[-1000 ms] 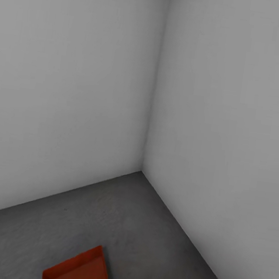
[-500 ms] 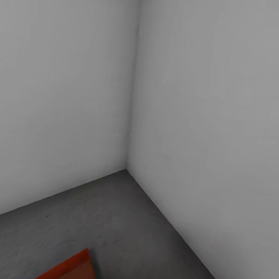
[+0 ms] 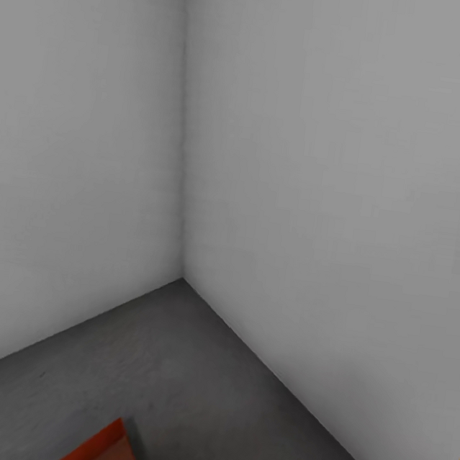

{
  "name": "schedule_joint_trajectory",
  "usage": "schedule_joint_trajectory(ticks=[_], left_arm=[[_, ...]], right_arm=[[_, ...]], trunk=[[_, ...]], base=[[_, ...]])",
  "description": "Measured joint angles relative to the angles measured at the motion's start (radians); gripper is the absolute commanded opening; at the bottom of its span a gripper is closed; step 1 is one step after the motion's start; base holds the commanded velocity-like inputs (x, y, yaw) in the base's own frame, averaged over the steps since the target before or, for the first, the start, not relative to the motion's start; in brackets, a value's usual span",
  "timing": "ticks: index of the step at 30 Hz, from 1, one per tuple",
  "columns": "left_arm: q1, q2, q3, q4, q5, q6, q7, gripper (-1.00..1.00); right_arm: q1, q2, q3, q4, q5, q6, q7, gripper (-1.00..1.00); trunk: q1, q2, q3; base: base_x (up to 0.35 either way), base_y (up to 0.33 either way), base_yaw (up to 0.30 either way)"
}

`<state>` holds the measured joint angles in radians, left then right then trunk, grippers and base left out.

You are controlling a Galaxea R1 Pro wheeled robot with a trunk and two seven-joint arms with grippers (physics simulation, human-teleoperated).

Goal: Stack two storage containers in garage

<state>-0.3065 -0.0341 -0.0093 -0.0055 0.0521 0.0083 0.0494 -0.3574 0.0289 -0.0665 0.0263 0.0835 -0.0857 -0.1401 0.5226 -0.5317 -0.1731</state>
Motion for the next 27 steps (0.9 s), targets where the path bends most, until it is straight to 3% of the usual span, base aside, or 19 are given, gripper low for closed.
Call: schedule_joint_trajectory(ticks=[27], left_arm=[[0.000, -0.002, 0.000, 0.000, -0.001, 0.000, 0.000, 1.00]], right_arm=[[0.000, 0.000, 0.000, 0.000, 0.007, 0.000, 0.000, 1.00]], trunk=[[0.000, 0.000, 0.000]], base=[[0.000, 0.000, -0.285]])
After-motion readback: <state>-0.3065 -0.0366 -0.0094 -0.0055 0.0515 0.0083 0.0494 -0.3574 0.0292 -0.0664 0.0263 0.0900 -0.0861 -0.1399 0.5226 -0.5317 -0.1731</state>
